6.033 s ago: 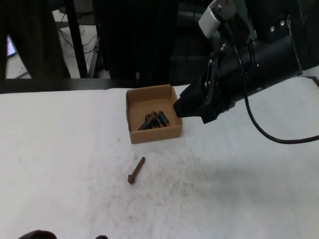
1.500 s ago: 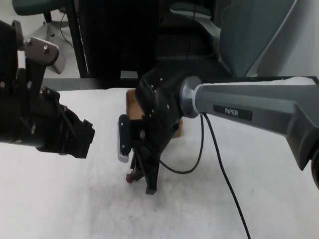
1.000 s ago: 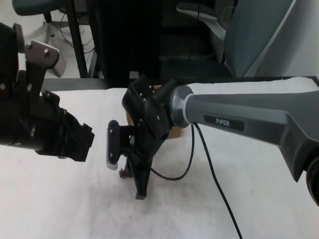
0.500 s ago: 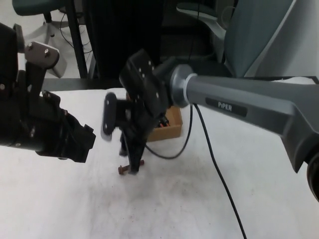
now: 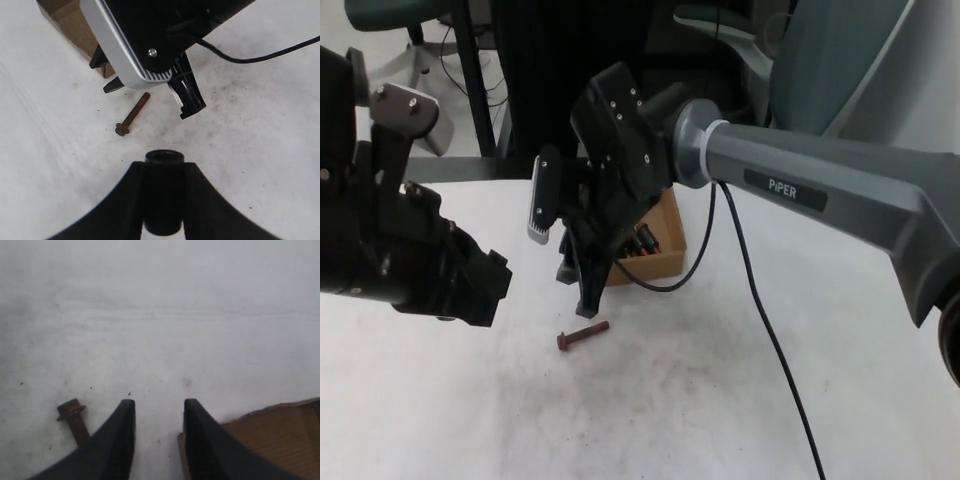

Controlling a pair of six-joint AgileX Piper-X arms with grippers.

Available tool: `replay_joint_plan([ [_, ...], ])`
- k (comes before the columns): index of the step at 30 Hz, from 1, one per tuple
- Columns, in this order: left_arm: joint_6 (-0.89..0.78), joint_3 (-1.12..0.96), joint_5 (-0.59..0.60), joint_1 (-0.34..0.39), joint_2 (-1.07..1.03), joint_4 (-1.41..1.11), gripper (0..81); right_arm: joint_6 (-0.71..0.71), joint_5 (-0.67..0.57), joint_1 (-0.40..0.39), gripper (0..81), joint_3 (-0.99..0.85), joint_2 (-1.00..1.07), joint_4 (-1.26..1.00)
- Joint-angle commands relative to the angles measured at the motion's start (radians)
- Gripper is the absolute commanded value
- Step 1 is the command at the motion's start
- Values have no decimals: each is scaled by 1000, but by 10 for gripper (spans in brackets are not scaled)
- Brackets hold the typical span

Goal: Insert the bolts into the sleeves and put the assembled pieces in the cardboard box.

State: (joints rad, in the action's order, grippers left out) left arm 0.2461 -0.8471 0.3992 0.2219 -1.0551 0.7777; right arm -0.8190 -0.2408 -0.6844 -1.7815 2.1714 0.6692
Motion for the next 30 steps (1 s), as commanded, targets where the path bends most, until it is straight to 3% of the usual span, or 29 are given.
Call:
replay_joint_plan([
  [1, 0, -11, 7, -2, 14, -11, 3, 28, -28, 8, 298, -9, 7, 15],
  [19, 0, -11, 7, -2, 14, -11, 3, 41, -130, -4, 291, -9, 57, 138],
  [30, 0, -11, 7, -2, 14, -11, 3, 41, -132, -15, 291, -9, 71, 127],
])
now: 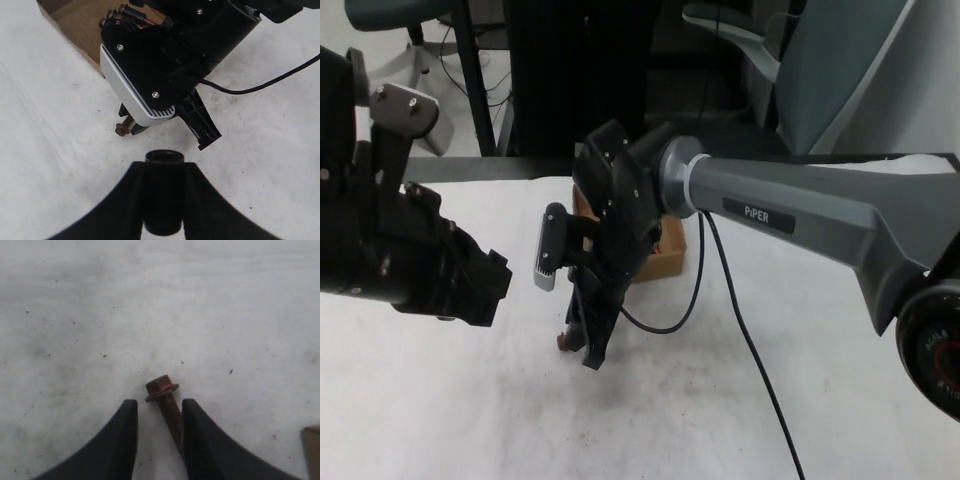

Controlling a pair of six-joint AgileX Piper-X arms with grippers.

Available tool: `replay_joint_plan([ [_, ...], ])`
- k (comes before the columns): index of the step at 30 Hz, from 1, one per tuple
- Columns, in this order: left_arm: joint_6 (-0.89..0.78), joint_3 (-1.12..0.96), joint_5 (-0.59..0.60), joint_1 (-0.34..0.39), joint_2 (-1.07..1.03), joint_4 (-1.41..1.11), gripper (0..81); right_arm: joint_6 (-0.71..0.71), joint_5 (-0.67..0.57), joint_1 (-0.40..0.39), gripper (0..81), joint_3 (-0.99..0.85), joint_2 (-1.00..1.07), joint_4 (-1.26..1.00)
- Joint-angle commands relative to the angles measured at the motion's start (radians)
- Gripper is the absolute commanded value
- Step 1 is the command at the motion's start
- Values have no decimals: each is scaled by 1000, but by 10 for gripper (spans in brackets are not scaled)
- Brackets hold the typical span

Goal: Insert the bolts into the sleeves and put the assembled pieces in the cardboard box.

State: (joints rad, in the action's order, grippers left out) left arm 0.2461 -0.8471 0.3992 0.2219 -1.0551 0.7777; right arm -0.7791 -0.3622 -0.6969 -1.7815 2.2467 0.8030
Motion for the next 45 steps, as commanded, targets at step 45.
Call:
replay_joint_plan([
  [45, 0, -11, 7, -2, 14, -11, 3, 20, 12, 21, 252, -9, 22, -21],
])
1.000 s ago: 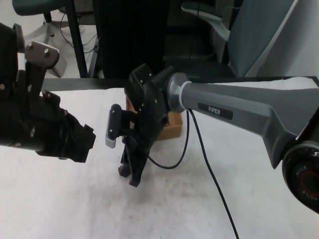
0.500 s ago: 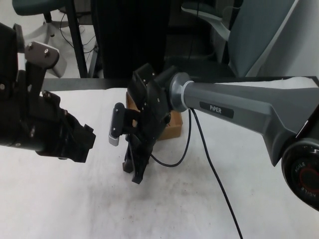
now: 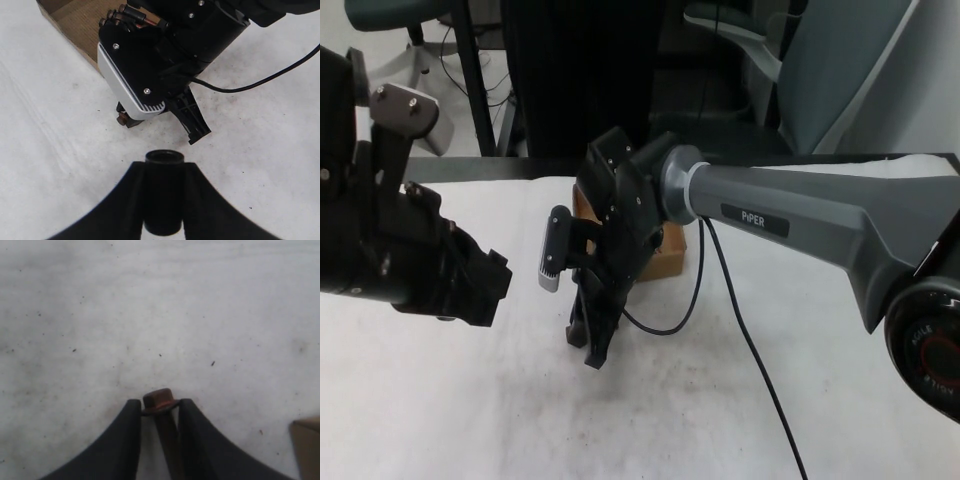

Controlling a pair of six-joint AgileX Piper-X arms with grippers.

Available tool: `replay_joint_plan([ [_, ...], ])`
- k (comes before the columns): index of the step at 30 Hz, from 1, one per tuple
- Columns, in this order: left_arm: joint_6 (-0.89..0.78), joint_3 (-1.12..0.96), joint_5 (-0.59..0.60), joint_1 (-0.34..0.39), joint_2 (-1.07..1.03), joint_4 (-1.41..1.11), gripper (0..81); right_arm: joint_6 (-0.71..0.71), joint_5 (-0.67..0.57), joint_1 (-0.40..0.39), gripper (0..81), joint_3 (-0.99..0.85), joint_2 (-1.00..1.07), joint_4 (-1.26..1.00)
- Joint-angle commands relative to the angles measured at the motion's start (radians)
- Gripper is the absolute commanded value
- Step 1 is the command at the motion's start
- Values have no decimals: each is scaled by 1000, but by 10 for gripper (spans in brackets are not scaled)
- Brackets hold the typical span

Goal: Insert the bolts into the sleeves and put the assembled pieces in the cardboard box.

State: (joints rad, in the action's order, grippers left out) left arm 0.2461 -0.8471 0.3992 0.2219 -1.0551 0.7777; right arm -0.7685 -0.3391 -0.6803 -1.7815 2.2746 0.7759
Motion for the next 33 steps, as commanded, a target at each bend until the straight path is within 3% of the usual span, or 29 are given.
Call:
replay_joint_plan([
  [1, 0, -11, 7, -2, 14, -11, 3, 10, -11, 5, 253, -9, -6, 6],
  [8, 0, -11, 7, -2, 14, -11, 3, 28, -11, 5, 390, -9, -9, 6],
  [30, 0, -11, 44, -2, 14, -11, 3, 26, 43, 33, 382, -26, -11, 73],
  [33, 0, -11, 44, -2, 14, -11, 3, 8, 41, 33, 319, -27, -11, 73],
])
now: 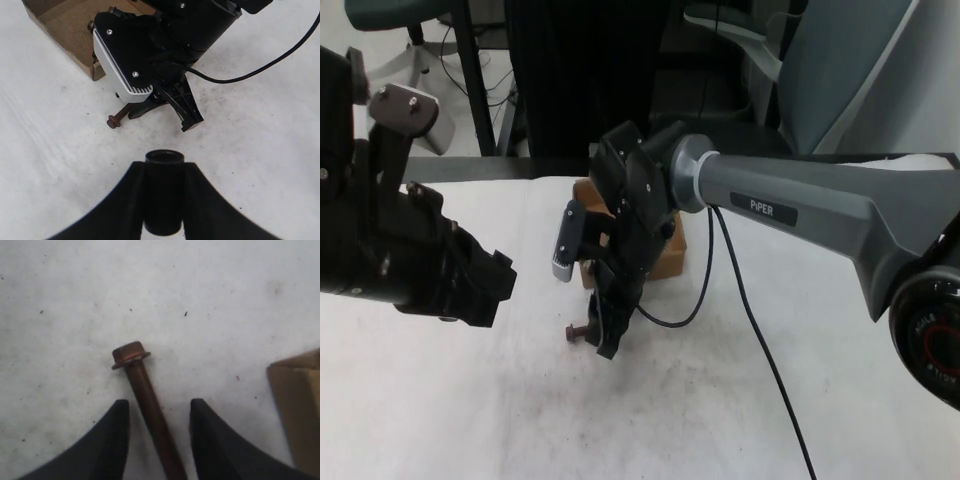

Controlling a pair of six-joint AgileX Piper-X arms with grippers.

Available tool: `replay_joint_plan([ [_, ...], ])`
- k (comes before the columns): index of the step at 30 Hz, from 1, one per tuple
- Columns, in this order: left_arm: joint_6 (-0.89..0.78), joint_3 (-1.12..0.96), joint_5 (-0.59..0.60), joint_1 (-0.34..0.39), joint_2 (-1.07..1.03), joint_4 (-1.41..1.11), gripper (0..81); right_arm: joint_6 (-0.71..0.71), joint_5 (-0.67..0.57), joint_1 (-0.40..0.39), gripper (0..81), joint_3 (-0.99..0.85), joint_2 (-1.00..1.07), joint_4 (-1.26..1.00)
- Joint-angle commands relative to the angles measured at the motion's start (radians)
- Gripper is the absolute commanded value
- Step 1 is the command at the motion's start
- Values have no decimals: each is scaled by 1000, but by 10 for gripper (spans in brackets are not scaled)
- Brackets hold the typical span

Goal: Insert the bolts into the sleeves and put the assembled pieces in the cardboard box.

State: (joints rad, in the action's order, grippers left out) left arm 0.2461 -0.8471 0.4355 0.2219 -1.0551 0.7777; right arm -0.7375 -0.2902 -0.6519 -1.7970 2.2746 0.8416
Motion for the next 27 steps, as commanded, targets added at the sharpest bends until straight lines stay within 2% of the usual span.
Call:
replay_joint_plan([
  [1, 0, -11, 8, -2, 14, -11, 3, -24, -8, 1, 290, -11, -11, 8],
  [5, 0, -11, 8, -2, 14, -11, 3, -24, -23, -10, 195, -11, -11, 8],
  [10, 0, -11, 8, -2, 14, -11, 3, -24, -21, -16, 113, -11, -11, 8],
  [12, 0, -11, 8, -2, 14, -11, 3, -24, -21, -18, 106, -11, -11, 8],
  [17, 0, -11, 8, -2, 14, -11, 3, -24, -30, -25, 148, -11, -11, 8],
  [24, 0, -11, 17, -2, 14, -11, 3, -6, -46, -25, 310, -11, -11, -19],
  [27, 0, -11, 17, -2, 14, -11, 3, 4, -44, -25, 307, -11, -11, -31],
])
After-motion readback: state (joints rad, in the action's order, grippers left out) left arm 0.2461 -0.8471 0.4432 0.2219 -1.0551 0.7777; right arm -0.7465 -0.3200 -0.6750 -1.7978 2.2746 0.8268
